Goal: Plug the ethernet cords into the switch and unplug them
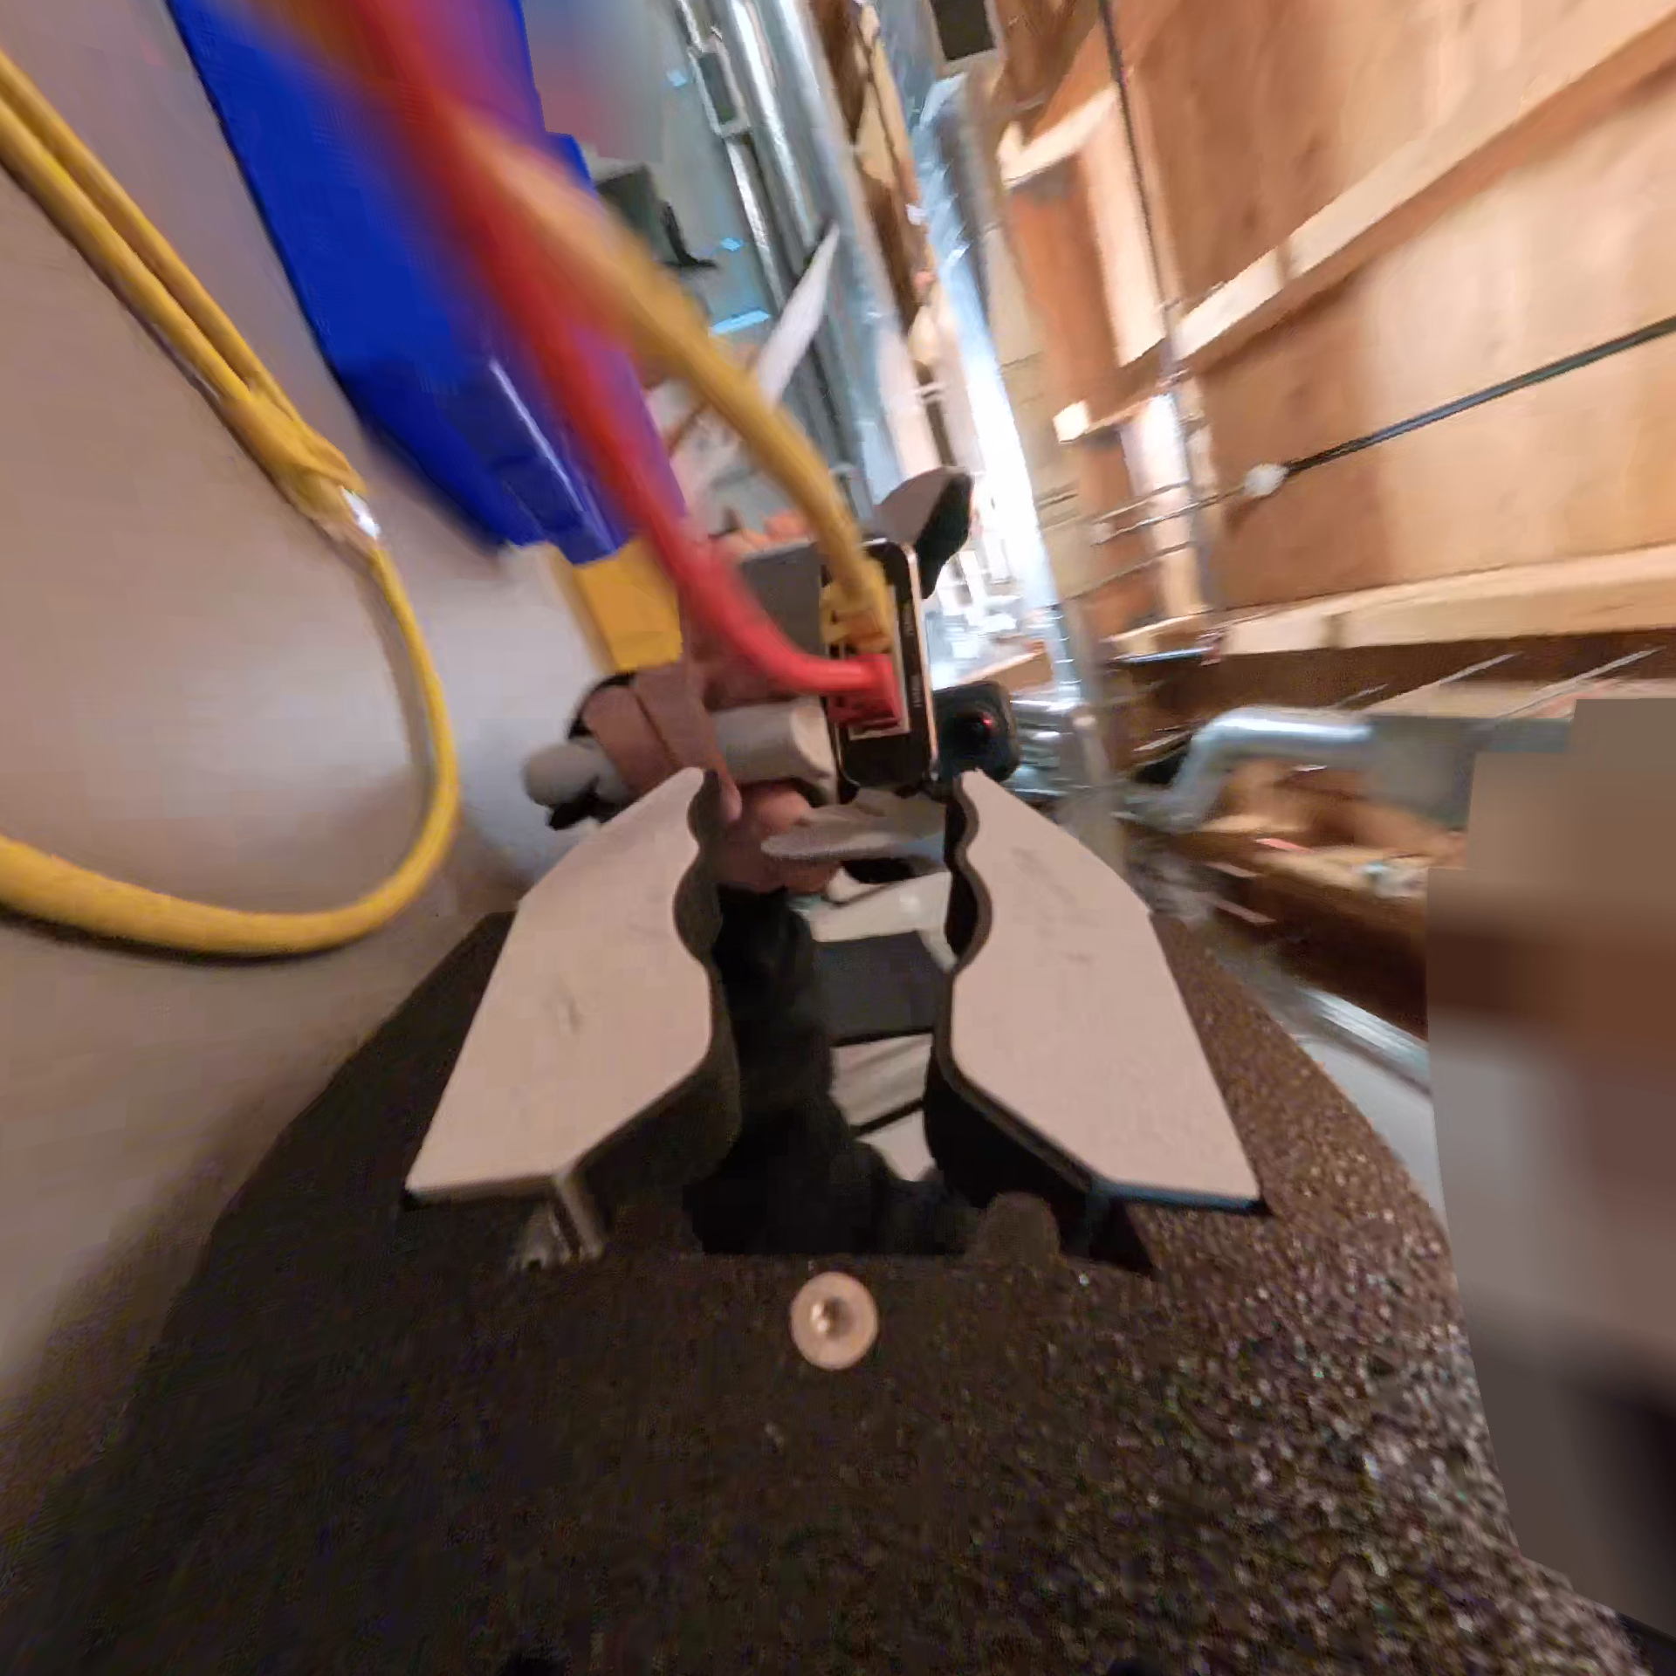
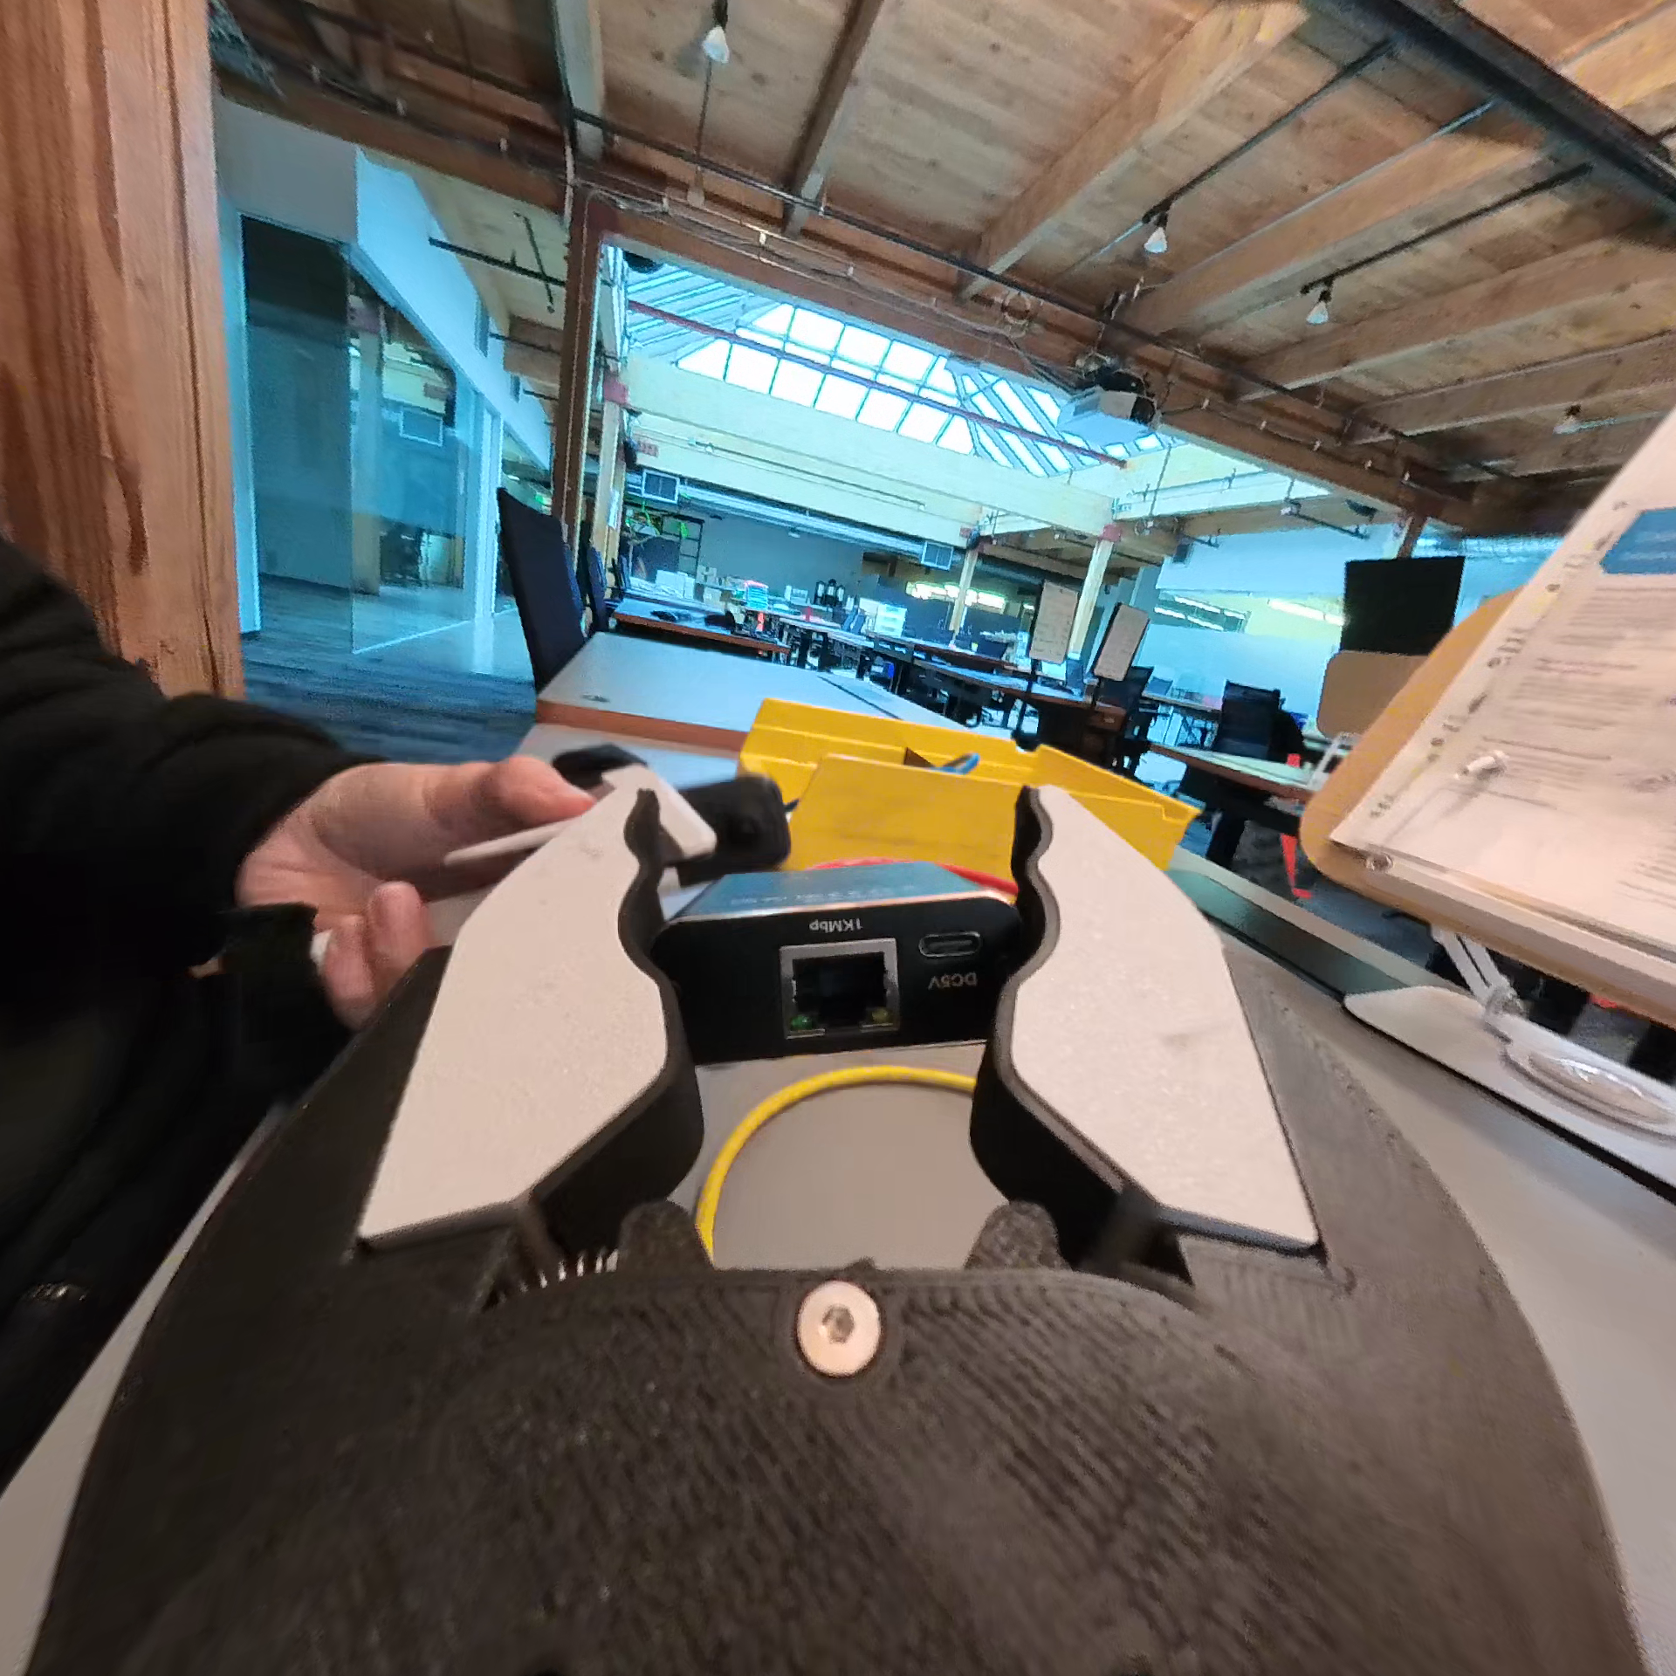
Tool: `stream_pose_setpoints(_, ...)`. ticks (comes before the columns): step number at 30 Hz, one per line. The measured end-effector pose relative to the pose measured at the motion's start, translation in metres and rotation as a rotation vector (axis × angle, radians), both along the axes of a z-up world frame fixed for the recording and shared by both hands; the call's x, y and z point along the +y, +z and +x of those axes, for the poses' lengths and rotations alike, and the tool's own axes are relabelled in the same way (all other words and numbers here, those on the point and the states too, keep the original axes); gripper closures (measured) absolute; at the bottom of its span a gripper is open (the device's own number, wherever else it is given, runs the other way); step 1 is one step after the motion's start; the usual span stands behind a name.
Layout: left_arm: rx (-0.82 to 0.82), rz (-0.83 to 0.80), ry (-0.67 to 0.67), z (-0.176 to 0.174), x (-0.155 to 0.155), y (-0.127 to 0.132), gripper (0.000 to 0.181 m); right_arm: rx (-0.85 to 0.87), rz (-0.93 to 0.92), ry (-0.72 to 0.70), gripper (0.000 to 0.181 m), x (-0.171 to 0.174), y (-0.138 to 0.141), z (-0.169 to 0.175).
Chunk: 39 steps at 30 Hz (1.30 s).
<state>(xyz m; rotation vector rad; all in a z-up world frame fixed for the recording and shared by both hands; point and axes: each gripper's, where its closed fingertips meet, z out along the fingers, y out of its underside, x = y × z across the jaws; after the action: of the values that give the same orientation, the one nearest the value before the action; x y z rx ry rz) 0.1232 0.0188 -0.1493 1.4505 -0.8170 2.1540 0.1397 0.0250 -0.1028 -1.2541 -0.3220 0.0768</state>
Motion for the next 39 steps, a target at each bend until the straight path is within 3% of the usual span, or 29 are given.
stream_pose_setpoints(4, -0.052, -0.134, -0.025, 0.004, -0.012, 0.026, 0.13, -0.093, -0.002, -0.008, 0.106, 0.008, 0.003, -0.016)
stream_pose_setpoints(6, -0.057, -0.218, -0.036, 0.01, -0.006, 0.038, 0.138, -0.144, -0.012, -0.03, 0.106, 0.011, 0.005, -0.02)
stream_pose_setpoints(8, -0.069, -0.14, -0.067, 0.013, -0.008, 0.037, 0.156, -0.198, -0.034, -0.061, 0.106, 0.012, 0.006, -0.021)
stream_pose_setpoints(15, -0.152, 0.435, -0.419, -0.004, 0.002, 0.034, 0.157, -0.349, -0.286, -0.054, 0.097, 0.002, -0.014, -0.026)
stream_pose_setpoints(17, -0.139, 0.574, -0.52, -0.009, 0.009, 0.033, 0.157, -0.366, -0.278, -0.068, 0.099, 0.0, -0.011, -0.025)
stream_pose_setpoints(19, -0.112, 0.61, -0.614, -0.014, 0.011, 0.036, 0.157, -0.354, -0.23, -0.049, 0.109, -0.002, -0.003, -0.028)
stream_pose_setpoints(23, -0.081, 0.626, -0.778, -0.024, 0.007, 0.037, 0.157, -0.362, -0.234, -0.017, 0.106, 0.004, -0.007, -0.036)
stream_pose_setpoints(26, -0.066, 0.643, -0.783, -0.017, 0.007, 0.037, 0.157, -0.413, -0.232, -0.026, 0.111, 0.011, -0.011, -0.041)
stream_pose_setpoints(29, -0.079, 0.628, -0.625, 0.007, 0.014, 0.049, 0.158, -0.362, -0.208, -0.149, 0.111, 0.021, -0.004, -0.023)
stream_pose_setpoints(32, -0.11, 0.654, -0.285, 0.045, 0.028, 0.063, 0.153, -0.291, -0.159, -0.389, 0.112, 0.032, 0.009, 0.006)
stream_pose_setpoints(35, -0.219, 0.943, 0.06, 0.06, 0.046, 0.058, 0.142, -0.317, -0.199, -0.634, 0.112, 0.038, 0.006, 0.032)
stream_pose_setpoints(38, -0.259, 1.238, 0.338, 0.059, 0.059, 0.051, 0.107, -0.353, -0.234, -0.825, 0.112, 0.036, 0.001, 0.051)
stream_pose_setpoints(39, -0.266, 1.296, 0.382, 0.057, 0.057, 0.049, 0.105, -0.384, -0.249, -0.871, 0.112, 0.035, -0.001, 0.054)
